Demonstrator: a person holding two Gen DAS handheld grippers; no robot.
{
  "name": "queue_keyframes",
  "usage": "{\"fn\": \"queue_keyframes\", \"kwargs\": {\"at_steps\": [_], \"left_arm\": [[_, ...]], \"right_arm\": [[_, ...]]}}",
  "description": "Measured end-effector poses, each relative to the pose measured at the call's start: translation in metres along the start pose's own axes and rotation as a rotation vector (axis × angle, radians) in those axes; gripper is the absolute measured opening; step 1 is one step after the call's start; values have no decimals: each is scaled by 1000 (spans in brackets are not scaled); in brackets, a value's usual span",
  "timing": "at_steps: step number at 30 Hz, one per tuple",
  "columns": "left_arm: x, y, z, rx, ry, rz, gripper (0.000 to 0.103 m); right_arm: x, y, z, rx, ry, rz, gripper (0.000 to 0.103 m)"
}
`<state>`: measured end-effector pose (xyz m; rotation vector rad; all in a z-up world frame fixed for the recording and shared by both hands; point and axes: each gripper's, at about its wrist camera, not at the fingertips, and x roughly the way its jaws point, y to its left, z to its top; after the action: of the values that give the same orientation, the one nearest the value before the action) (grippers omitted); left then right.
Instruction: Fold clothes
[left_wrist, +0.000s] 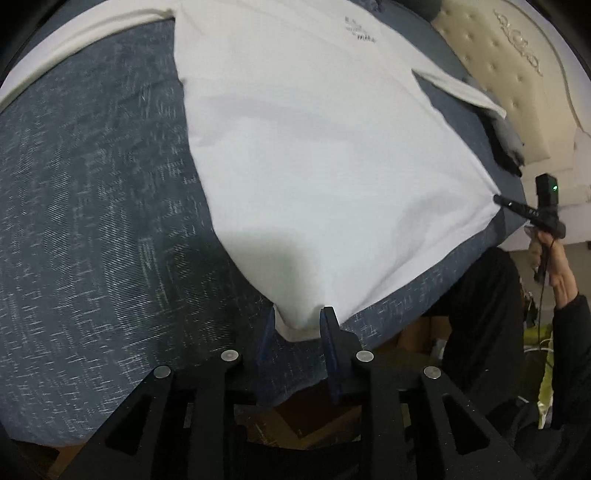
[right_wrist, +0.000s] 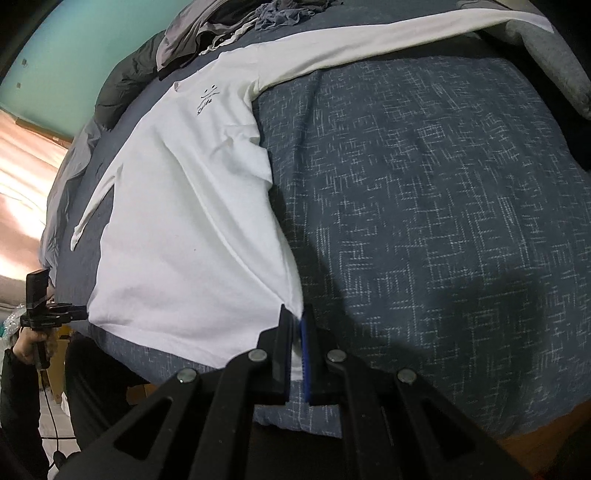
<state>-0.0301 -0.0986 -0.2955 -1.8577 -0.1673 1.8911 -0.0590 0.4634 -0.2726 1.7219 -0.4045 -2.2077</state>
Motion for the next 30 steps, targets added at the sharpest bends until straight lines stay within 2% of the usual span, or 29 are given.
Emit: {"fn": "queue_keyframes", "kwargs": {"at_steps": [4,5,7,15,18,23,26,30], "left_arm": [[11,-6,1,20,17,12,25],[12,-9,0,31,22,16,14],[8,-16,0,55,15,14,5],[-70,-39,-15,125,-76,34,4],[-90,-31,-27,116,-69,45,4],[-72,12,-31,7,-28,66,3],[-56,25,-29,-45,-32,58,3],[-49,33,-25,-64,-59,28,3]], "right_arm": [[-5,4,-1,-6,-9,11,4],[-7,6,-2,-10,-12,15,4],[-13,10,-2,-21,-18,22,4],[-33,34,-3,-77,-25,57,4],[-28,44,-8,-106,0,55,4],[-4,41,-15,-97,47,32,4],[2,38,-16,-93,60,12,4],[-2,34,-14,-89,48,2,6]]}}
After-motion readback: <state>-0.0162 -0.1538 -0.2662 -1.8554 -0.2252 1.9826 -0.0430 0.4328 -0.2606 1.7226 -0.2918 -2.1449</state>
